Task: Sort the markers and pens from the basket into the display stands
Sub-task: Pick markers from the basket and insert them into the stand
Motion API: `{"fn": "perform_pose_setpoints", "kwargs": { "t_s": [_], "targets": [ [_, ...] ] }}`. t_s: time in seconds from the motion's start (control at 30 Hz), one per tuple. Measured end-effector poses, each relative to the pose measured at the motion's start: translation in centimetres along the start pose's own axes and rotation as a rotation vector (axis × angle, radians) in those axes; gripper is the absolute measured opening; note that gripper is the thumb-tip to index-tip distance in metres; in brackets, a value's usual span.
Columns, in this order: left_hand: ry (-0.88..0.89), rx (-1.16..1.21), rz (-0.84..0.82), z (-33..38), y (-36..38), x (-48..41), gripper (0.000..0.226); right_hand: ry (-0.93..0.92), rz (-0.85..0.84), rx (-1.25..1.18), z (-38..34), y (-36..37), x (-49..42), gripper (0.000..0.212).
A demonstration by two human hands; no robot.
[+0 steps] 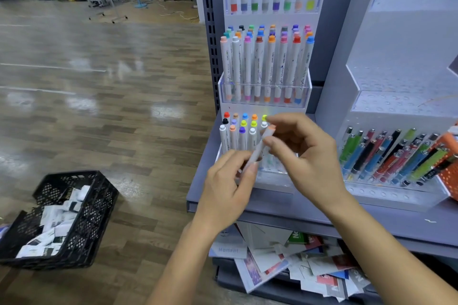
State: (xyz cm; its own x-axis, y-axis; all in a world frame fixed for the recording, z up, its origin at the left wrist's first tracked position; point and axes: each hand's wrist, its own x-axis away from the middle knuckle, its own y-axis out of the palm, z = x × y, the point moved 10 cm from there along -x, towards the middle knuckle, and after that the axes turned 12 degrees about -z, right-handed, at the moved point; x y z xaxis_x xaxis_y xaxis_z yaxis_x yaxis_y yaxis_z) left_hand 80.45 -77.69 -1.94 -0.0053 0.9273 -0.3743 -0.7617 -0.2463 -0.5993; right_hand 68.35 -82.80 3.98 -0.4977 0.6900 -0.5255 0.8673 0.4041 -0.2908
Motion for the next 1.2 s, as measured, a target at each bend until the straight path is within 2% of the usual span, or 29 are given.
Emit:
{"fn": "perform_pose_setpoints", "kwargs": {
  "t_s": [0.1, 0.23, 0.4, 0.73, 1.1, 1.2],
  "targets": [
    [0.043, -0.239, 0.081, -0.2, -0.7, 0.1, 0.023, -0.026, 0.139, 0.005, -0.2, -2.8, -0.2, 0.028],
    [0.066, -0.437, 0.112, -1.4, -0.9, 0.6, 0.023, -0.112, 0.192, 0.275, -1.1, -4.5, -0.4, 0.026],
    [0.050, -0.456, 0.078, -1.8, -0.3, 0.9, 0.024, -0.131, 0.159, 0.478, -0.6, -3.3, -0.3, 0.017],
    [0.031, -0.449, 0.079, -2.0, -0.5, 0.9, 0.022, -0.135, 0.157, 0.500, -0.7, -3.2, -0.5, 0.015],
    [0.002, -0.433, 0.090, -1.9, -0.5, 0.9, 0.021, -0.112, -0.020, 0.682, 1.6, -0.1, -0.6, 0.012],
    [0.000, -0.428, 0.088, -1.9, -0.5, 0.9, 0.021, -0.098, -0.016, 0.723, 2.2, 0.1, -0.2, 0.011]
  ]
}}
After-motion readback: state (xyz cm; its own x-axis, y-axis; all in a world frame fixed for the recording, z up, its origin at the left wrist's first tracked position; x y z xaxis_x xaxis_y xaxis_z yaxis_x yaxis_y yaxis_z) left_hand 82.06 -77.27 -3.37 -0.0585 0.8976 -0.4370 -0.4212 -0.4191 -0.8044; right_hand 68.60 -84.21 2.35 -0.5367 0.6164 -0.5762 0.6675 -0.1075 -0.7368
